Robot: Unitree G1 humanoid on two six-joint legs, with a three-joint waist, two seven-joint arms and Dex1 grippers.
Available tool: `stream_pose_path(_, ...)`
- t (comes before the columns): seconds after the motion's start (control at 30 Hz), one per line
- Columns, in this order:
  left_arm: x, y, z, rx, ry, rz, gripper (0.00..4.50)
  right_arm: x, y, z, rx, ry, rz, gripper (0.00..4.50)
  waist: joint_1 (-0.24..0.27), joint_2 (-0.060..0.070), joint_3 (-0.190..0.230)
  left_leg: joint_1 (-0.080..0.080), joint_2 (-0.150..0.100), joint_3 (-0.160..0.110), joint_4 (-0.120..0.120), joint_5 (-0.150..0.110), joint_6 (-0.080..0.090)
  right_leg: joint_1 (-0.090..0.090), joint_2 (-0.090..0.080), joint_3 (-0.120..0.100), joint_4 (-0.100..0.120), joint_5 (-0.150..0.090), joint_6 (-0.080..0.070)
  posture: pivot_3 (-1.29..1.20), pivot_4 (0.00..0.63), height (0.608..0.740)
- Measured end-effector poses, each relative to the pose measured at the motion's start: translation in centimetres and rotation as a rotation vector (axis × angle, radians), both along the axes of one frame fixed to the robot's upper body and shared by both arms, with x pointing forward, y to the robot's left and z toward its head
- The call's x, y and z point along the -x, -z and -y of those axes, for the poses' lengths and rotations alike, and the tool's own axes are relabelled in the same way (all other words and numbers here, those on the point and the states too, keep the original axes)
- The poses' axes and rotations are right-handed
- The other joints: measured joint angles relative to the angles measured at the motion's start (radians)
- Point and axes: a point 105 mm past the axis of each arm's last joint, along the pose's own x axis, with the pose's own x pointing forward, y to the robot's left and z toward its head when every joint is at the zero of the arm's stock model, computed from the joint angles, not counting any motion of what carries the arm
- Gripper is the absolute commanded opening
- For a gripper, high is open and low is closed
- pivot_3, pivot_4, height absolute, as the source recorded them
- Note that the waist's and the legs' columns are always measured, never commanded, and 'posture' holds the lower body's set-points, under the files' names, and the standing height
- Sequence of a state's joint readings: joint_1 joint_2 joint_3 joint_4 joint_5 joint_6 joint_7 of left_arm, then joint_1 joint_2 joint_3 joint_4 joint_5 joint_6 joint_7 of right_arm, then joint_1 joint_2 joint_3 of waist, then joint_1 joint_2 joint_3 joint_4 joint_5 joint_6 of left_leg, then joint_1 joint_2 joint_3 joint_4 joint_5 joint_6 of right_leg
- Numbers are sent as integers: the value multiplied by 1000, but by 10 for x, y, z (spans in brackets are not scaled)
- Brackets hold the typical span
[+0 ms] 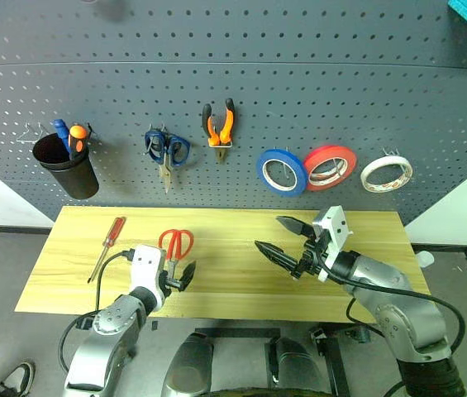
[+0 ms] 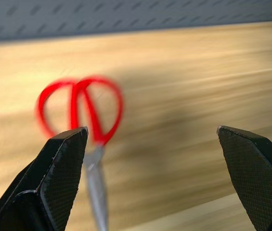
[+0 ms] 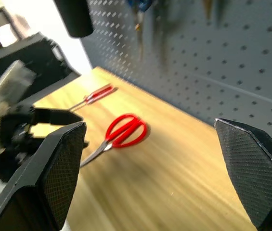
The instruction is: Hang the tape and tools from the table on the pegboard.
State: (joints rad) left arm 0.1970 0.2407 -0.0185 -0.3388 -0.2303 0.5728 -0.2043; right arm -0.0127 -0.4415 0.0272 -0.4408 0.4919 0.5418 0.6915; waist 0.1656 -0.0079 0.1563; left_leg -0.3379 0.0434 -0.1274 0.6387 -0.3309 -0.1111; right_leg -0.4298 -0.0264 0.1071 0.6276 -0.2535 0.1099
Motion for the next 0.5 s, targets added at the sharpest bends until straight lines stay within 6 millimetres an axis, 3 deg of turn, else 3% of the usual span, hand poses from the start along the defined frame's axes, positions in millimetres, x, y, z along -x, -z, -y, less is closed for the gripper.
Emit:
stream_pose_path(0.2,-17,-5,-6,-16,-101,-30,4500,3,-2,-3,4,-43,9,4464,15,-1,-3,0,-1,0,9,0,0,3,0,0,2,1,0,384,68,740)
stream_pose_path(0.5,-26,8,-17,-17,-204,-129,4500,0,-13,-10,-12,-72,83,4464,19,-6,-15,0,-1,-1,9,0,0,4,0,0,2,2,0,384,64,740)
